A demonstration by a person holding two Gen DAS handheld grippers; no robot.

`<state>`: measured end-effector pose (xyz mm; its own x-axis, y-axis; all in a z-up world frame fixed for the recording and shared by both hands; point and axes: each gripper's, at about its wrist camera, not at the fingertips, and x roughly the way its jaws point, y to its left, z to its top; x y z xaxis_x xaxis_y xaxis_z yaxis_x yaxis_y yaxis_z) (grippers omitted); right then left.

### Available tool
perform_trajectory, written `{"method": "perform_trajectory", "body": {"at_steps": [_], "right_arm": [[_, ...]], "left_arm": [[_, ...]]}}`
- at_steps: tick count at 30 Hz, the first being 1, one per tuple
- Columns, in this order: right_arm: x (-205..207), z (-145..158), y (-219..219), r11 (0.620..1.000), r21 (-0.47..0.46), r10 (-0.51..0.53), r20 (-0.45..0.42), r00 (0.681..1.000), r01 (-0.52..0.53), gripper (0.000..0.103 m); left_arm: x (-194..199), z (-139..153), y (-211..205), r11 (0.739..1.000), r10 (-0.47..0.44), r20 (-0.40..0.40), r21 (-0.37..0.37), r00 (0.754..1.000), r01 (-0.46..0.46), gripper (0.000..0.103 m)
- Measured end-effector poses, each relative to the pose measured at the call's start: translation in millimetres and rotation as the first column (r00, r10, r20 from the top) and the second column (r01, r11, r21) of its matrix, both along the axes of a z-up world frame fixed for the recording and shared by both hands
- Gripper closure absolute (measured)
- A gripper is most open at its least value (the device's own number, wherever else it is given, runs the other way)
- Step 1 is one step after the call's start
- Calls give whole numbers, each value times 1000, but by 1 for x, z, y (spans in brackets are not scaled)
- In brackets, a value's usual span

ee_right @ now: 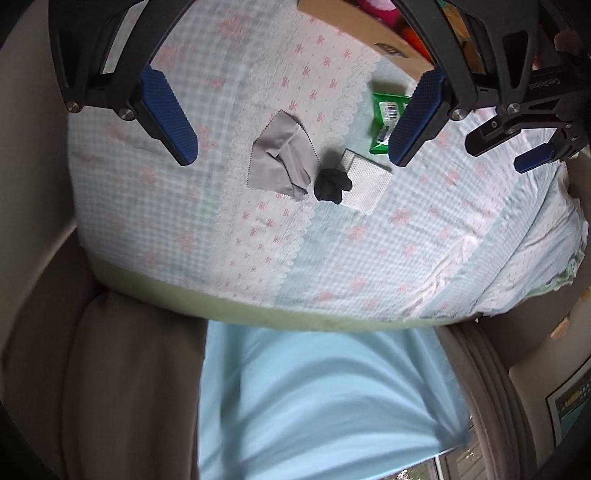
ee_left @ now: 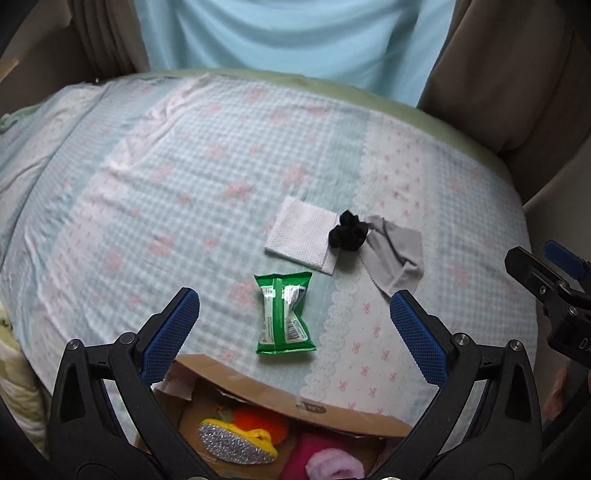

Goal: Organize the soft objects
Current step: 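Move both tools back toward the wipes pack and grey cloth, then grasp the green wipes pack with the left tool while the right tool grasps the grey cloth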

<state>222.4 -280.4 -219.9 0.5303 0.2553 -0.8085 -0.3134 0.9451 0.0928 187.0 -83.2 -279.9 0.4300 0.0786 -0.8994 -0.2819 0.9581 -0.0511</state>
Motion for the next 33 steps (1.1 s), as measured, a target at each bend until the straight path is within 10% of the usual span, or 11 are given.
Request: {"method": "perform_trajectory", "body": {"at_steps": [16, 26, 33], "right_arm": [[87, -187, 25, 981, -18, 190, -160, 969, -195, 0], [99, -252, 42, 967, -35, 243, -172, 955, -252, 0], [88, -263, 47, 952, -148, 256, -85, 963, -266, 37]], "left_arm": [[65, -159, 2, 999, 5, -339, -49, 941, -23, 4], [74, -199, 3, 996, -2, -421, -86, 907, -38, 38], [70, -205, 4, 994, -2, -411, -100, 912, -43, 63]]}}
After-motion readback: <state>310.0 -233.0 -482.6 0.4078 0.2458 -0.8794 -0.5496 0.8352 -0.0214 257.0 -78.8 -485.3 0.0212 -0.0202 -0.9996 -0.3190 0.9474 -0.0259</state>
